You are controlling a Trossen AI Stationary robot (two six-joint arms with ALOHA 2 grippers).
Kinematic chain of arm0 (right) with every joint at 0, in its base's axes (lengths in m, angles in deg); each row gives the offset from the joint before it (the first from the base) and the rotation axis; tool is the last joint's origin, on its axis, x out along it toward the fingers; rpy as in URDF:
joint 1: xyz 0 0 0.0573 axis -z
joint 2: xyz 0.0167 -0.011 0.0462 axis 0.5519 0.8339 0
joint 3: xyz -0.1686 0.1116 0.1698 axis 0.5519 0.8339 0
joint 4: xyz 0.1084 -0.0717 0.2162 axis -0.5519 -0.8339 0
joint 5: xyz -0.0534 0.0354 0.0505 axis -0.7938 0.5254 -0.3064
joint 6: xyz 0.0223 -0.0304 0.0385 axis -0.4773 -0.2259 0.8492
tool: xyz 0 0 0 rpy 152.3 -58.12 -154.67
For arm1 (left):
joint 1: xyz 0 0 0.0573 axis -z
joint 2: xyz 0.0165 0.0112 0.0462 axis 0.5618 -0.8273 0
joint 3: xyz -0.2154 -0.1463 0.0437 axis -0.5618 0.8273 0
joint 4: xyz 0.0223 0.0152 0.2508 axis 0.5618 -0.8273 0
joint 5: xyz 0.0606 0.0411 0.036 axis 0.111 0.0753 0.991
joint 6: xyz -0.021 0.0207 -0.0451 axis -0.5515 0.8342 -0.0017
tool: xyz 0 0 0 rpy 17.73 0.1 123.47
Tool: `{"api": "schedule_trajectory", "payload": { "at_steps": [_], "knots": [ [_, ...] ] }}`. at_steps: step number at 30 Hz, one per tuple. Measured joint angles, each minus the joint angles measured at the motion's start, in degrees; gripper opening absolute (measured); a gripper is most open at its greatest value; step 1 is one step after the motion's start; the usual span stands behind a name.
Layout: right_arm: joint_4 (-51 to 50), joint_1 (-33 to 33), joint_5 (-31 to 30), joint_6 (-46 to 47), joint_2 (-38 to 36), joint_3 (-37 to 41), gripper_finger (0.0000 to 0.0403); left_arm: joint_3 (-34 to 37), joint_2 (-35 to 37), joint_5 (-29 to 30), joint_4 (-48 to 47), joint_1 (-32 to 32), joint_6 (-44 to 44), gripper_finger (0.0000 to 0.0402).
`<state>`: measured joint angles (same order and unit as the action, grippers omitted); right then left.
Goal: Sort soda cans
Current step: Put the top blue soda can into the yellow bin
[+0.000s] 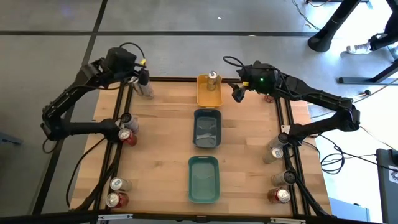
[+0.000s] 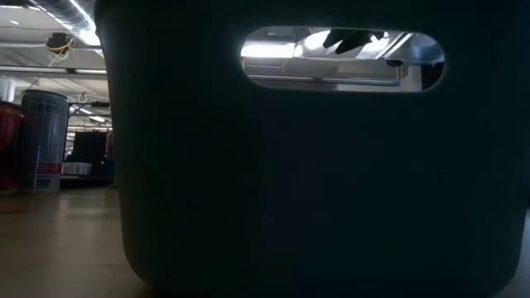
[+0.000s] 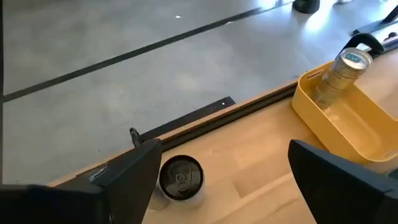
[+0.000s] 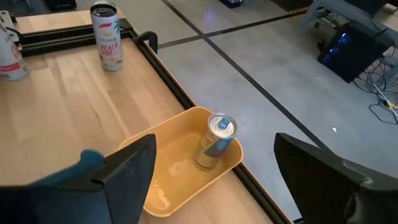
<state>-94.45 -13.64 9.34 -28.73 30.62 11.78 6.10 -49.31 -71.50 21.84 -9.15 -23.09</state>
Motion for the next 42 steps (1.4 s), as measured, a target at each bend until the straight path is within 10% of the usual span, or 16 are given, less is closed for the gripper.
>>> {"api": "schedule_trajectory", "payload": {
  "at_steps": [8,18,42],
  "knots": [
    [-1.51,0.0,0.09,0.08,0.02,0.0,0.0325,-3.55,-6.68,-0.02,-1.08,0.2,-3.51,0.034],
    [-1.36,0.0,0.13,0.07,0.04,0.0,0.0325,-24.94,-24.76,2.4,-20.07,-5.66,-6.34,0.034],
    [-3.68,0.0,0.17,0.07,0.07,0.02,0.0325,-25.15,-35.88,2.55,-26.03,-17.68,-17.26,0.034]
  ]
}}
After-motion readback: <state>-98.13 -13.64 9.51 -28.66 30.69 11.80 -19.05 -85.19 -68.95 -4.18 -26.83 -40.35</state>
